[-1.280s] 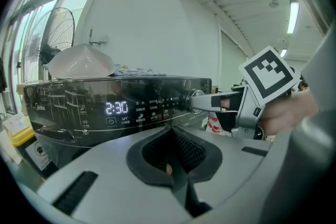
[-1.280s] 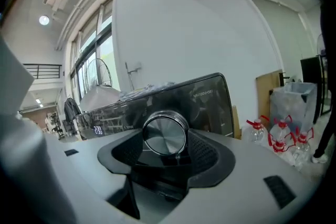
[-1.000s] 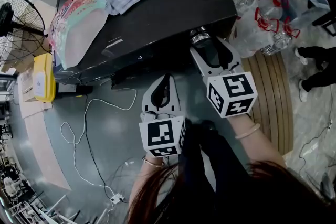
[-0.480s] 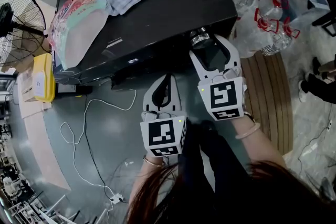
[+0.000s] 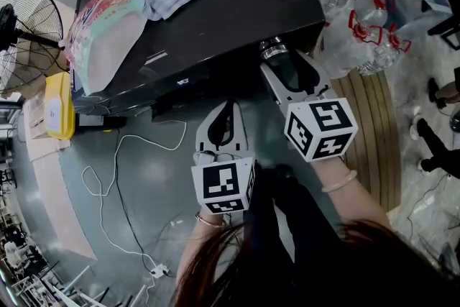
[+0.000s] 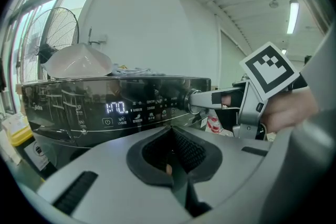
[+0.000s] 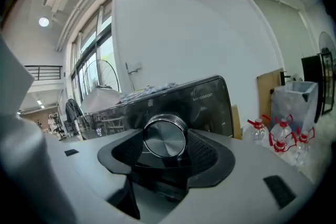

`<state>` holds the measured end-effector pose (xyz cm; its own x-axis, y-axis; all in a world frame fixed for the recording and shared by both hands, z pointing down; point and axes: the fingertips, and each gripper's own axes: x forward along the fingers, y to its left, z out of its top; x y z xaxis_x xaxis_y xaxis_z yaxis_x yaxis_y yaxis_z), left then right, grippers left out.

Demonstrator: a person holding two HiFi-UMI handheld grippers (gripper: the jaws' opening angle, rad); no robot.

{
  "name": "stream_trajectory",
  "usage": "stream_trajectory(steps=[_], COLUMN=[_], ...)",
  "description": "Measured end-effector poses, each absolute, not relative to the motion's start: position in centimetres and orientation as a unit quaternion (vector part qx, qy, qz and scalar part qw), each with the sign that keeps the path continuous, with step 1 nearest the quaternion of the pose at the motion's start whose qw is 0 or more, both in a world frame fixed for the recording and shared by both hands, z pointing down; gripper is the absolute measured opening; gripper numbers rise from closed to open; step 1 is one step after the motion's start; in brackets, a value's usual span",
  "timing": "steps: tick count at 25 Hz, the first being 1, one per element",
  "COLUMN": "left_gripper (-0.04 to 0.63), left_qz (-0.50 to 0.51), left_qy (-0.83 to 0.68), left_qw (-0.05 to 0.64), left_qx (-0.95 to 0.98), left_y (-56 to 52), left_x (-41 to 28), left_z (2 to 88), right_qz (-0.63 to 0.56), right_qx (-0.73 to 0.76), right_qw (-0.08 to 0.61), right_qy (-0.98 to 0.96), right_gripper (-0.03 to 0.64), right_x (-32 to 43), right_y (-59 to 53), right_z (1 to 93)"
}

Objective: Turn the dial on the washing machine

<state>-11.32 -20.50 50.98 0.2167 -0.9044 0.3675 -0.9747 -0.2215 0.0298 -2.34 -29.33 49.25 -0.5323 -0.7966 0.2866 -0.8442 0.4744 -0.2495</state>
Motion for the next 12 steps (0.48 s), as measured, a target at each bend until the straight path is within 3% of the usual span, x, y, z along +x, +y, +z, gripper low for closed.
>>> stream_trajectory(steps=[8,12], left_gripper=[0.014,0.014], left_qz=[0.138,0.133], left_qy=[-0.609,-0.612], left_qw=[0.129,0.137], left_qx=[0.77,0.768], left_y=[-20.54,-20.65], left_x=[-11.18,-11.2], left_z=[51.11,51.29], right_qz=[0.155,0.068], right_qx=[0.476,0.467], right_qw=[0.083,0.144], right_qy=[-0.862,-0.87], right_gripper=[0.287,0.3], right_x=[-2.52,-3.18], right_y=[-29.27,-29.01], right_z=[49.19,48.62])
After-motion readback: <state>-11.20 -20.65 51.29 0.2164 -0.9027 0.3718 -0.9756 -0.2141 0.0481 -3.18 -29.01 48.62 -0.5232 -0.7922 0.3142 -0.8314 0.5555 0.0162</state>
